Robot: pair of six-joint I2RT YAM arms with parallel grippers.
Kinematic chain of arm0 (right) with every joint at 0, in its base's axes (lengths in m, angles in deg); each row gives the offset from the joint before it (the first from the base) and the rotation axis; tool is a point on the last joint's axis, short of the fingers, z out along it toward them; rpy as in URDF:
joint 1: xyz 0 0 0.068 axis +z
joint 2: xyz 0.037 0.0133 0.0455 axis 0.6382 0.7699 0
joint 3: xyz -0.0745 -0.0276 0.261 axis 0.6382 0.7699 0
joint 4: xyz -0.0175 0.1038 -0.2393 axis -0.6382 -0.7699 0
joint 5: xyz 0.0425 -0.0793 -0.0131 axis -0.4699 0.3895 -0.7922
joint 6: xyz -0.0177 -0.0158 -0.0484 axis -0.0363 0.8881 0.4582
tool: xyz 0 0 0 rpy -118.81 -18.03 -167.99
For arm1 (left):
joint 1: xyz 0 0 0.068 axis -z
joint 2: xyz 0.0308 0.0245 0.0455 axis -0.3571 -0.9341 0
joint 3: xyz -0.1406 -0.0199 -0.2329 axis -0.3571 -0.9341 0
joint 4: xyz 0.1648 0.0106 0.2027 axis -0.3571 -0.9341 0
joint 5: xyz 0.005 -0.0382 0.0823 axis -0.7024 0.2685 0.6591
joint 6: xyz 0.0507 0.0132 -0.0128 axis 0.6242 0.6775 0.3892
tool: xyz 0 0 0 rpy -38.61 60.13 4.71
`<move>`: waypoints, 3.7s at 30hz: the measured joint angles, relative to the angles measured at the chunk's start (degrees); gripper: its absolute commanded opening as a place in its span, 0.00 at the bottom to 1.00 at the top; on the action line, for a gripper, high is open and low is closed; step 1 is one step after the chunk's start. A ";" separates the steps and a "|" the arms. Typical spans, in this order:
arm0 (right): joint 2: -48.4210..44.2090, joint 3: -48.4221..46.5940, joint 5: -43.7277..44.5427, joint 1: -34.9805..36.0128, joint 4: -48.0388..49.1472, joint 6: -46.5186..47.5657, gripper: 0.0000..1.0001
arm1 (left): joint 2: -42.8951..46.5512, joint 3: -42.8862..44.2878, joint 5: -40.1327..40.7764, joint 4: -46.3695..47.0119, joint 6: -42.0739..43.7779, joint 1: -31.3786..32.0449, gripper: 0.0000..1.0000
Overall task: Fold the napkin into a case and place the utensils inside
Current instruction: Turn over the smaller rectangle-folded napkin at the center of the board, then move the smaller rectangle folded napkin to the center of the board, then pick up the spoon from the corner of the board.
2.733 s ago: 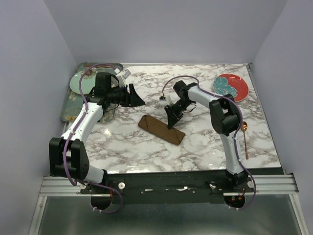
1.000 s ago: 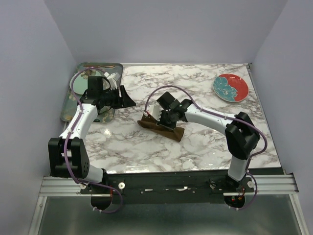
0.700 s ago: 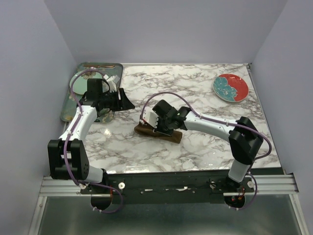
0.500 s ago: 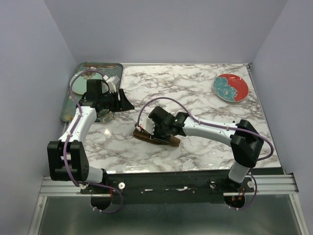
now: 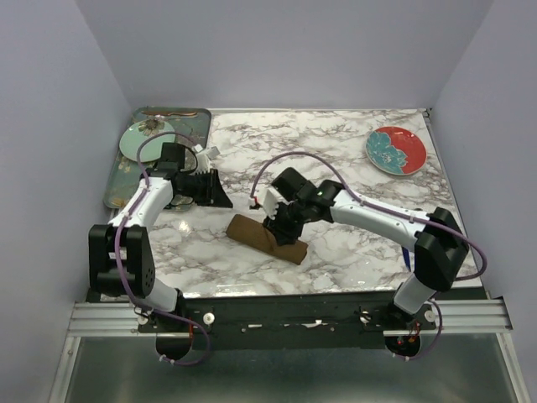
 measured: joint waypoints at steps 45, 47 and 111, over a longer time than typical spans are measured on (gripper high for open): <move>-0.98 0.66 -13.27 -24.02 -6.25 8.22 0.66 | -25.66 28.87 19.63 -18.78 17.44 10.16 0.41; -1.66 1.55 -12.59 -24.13 -7.06 9.40 0.66 | -26.23 27.47 20.81 -18.91 18.05 10.99 0.39; 10.32 4.85 11.37 -80.94 -11.21 10.36 0.44 | 1.60 8.92 22.58 10.93 7.96 17.27 0.63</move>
